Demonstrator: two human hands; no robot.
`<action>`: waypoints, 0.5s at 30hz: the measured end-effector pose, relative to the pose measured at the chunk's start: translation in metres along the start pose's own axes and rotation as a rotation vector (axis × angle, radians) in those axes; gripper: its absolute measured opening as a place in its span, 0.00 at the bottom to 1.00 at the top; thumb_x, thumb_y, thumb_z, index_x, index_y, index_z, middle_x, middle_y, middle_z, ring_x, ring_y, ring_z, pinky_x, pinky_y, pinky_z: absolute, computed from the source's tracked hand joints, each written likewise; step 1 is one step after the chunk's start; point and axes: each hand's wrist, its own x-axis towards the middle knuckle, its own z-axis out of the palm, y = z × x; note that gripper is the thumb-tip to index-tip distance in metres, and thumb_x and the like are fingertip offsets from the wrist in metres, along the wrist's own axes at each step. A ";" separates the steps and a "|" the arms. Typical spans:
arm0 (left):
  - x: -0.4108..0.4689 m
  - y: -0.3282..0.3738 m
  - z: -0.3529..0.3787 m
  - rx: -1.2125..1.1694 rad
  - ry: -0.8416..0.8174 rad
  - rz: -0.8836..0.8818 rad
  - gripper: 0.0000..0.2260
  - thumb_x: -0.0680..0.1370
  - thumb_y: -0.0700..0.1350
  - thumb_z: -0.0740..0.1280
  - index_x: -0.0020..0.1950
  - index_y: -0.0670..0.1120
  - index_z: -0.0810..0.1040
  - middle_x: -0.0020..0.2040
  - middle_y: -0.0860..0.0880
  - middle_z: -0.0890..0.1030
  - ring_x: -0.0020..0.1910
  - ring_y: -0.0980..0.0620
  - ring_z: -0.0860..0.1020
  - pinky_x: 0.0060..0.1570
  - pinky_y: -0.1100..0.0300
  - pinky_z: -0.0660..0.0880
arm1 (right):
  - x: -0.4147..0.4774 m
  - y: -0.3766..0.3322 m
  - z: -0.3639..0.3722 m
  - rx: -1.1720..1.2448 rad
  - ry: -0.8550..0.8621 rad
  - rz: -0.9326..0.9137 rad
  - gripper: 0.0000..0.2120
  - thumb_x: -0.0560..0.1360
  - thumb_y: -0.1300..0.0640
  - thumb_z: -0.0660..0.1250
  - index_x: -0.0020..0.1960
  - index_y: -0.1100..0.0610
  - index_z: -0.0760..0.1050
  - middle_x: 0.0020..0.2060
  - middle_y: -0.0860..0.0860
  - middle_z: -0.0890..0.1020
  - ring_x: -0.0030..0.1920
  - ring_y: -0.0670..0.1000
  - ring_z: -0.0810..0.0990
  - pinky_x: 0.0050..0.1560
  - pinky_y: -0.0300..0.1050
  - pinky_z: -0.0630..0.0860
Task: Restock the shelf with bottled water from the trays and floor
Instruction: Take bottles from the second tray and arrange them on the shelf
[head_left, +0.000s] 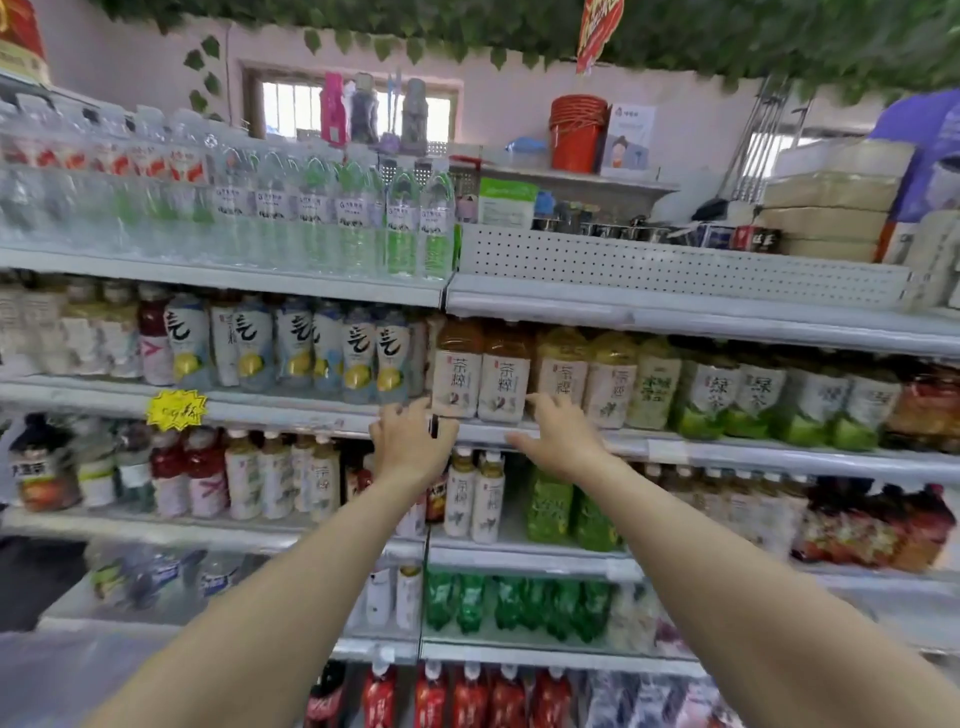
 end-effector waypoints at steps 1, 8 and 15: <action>-0.006 -0.004 0.005 -0.010 -0.014 -0.011 0.24 0.79 0.58 0.63 0.73 0.51 0.70 0.73 0.41 0.65 0.72 0.39 0.61 0.67 0.48 0.64 | -0.006 0.005 0.008 0.012 -0.013 0.008 0.35 0.78 0.39 0.67 0.79 0.54 0.61 0.75 0.55 0.67 0.74 0.58 0.67 0.70 0.55 0.71; -0.020 -0.042 0.052 0.011 -0.119 -0.085 0.25 0.80 0.59 0.62 0.75 0.52 0.68 0.76 0.44 0.62 0.74 0.42 0.60 0.66 0.45 0.67 | -0.019 0.037 0.074 0.070 -0.126 0.118 0.34 0.79 0.39 0.65 0.79 0.54 0.62 0.74 0.55 0.68 0.73 0.57 0.69 0.68 0.54 0.72; -0.009 -0.107 0.117 0.061 -0.297 -0.173 0.25 0.80 0.59 0.63 0.75 0.50 0.68 0.77 0.43 0.61 0.75 0.39 0.60 0.72 0.42 0.63 | -0.008 0.064 0.160 0.047 -0.310 0.223 0.33 0.81 0.41 0.63 0.79 0.56 0.60 0.76 0.59 0.66 0.73 0.61 0.68 0.70 0.54 0.70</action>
